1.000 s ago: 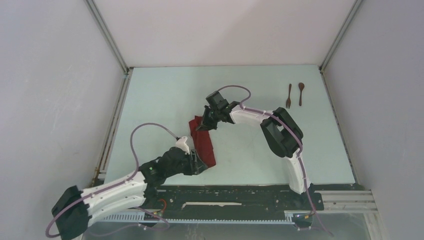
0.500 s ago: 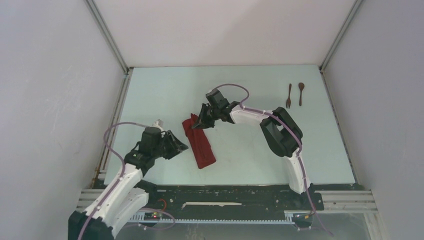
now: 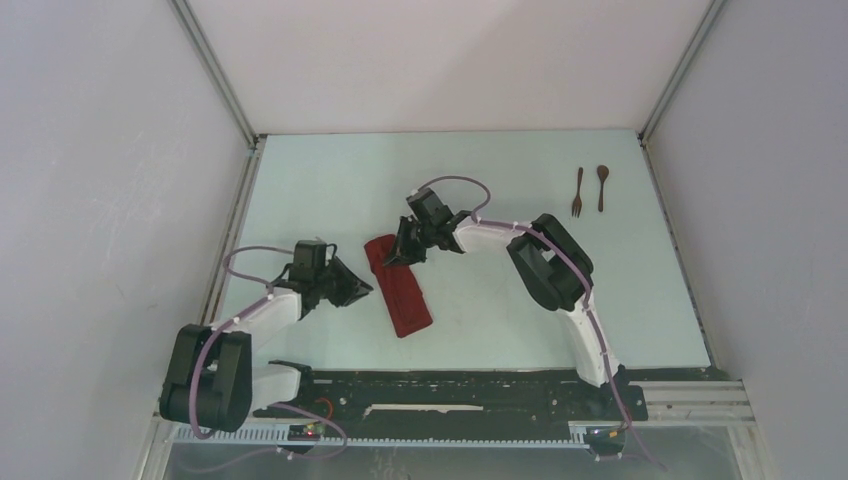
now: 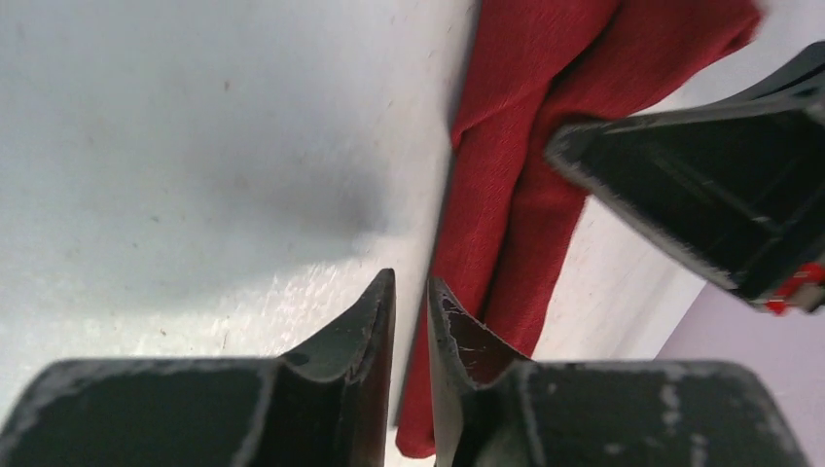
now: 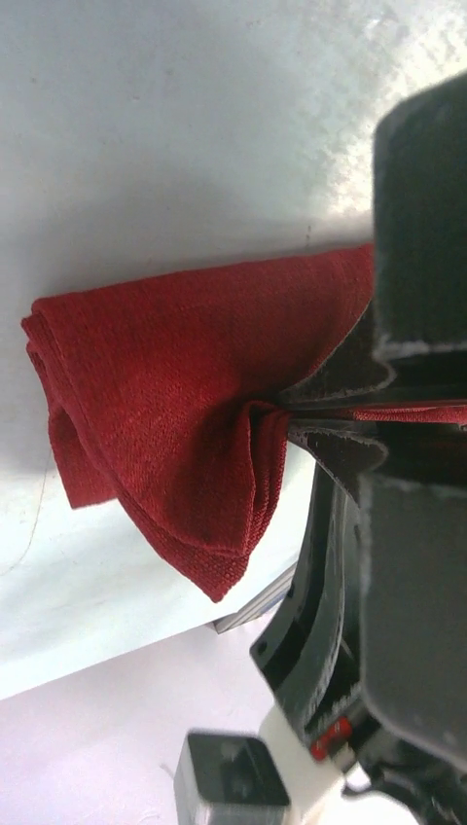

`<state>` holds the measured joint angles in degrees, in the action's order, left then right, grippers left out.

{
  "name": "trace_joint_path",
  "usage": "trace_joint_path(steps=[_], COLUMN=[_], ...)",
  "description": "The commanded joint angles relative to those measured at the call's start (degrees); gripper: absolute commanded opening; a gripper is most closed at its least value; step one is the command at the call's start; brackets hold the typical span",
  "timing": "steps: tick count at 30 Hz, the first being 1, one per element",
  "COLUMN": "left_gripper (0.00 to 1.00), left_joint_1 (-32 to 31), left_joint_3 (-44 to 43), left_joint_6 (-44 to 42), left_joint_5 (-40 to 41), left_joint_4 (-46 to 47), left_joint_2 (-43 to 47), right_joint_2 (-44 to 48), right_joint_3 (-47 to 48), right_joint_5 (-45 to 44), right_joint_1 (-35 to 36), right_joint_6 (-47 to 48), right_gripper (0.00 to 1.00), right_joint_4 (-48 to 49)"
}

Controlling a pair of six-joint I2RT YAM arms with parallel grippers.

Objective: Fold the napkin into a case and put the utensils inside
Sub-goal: Fold the 2/3-rectangle-folded napkin at the center of the board, then pick up the top corner of the smaller rectangle folded napkin from the center of the board.

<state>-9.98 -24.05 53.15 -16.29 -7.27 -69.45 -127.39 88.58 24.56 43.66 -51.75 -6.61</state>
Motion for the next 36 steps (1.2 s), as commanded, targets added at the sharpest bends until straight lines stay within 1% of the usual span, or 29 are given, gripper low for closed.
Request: trace_joint_path(steps=[1, 3, 5, 7, 9, 11, 14, 16, 20, 23, 26, 27, 28, 29, 30, 32, 36], left_gripper=[0.25, 0.32, 0.36, 0.35, 0.32, 0.31, 0.28, 0.28, 0.27, 0.26, 0.24, 0.29, 0.36, 0.43, 0.47, 0.53, 0.59], left_joint_1=[2.0, 2.1, 2.2, 2.4, 2.9, 3.5, 4.4, 4.8, 5.1, 5.2, 6.0, 6.5, 6.7, 6.9, 6.9, 6.9, 6.7], left_joint_3=[-5.0, -8.2, -11.1, -13.9, -14.8, -15.1, -15.1, -15.2, -14.8, -13.8, -13.9, -14.2, -14.8, -15.9, -16.7, -18.3, -21.4], left_joint_6=[-3.2, -6.5, -8.8, -9.8, -9.8, -9.7, -10.1, -10.6, -11.3, -11.1, -10.8, -10.7, -10.8, -11.0, -11.2, -11.1, -10.4], left_joint_5=[2.1, 3.7, 5.2, 5.3, 4.3, 4.0, 4.1, 4.2, 4.8, 5.1, 3.5, 2.6, 2.0, 1.8, 1.9, 2.0, 0.5], left_joint_4=[0.0, -4.4, -7.7, -9.6, -9.9, -9.8, -9.7, -10.0, -10.5, -10.0, -9.6, -9.3, -9.0, -9.2, -9.3, -9.6, -10.7], left_joint_2=[1.1, 1.8, 2.1, 1.6, 0.3, -0.3, -0.7, -0.8, -0.5, -0.1, -1.5, -2.0, -2.5, -3.0, -3.2, -4.1, -7.8], right_joint_2=[-0.6, -0.6, -0.6, -0.4, 0.2, 0.8, 1.6, 1.7, 1.3, 2.2, 3.8, 4.1, 4.3, 4.2, 4.0, 3.3, 2.2], right_joint_3=[2.0, 1.5, 0.9, 0.6, 0.0, -0.6, -1.3, -1.4, -0.5, 0.1, 0.3, 0.5, 0.8, 1.1, 1.2, 1.4, 1.9], right_joint_5=[-0.9, -1.5, -1.8, -2.1, -2.5, -3.0, -4.1, -4.5, -4.8, -6.4, -8.4, -9.3, -9.9, -10.1, -9.5, -7.7, -5.5], right_joint_1=[1.1, 1.4, 1.7, 2.1, 2.2, 2.3, 2.3, 2.2, 2.0, 2.5, 3.1, 3.4, 3.7, 3.9, 3.9, 3.7, 3.6], right_joint_6=[0.5, 0.5, 0.8, 2.0, 3.2, 4.0, 5.0, 5.4, 5.9, 8.4, 11.6, 12.8, 13.9, 14.7, 15.0, 14.7, 14.2], right_gripper=[0.07, 0.08, 0.12, 0.18, 0.26, 0.32, 0.38, 0.38, 0.39, 0.39, 0.38, 0.38, 0.36, 0.33, 0.28, 0.22, 0.16], right_joint_4=[3.9, 4.9, 6.0, 7.4, 9.2, 10.3, 11.1, 11.2, 10.8, 8.9, 7.0, 4.9, 4.0, 3.7, 3.7, 4.6, 6.1])
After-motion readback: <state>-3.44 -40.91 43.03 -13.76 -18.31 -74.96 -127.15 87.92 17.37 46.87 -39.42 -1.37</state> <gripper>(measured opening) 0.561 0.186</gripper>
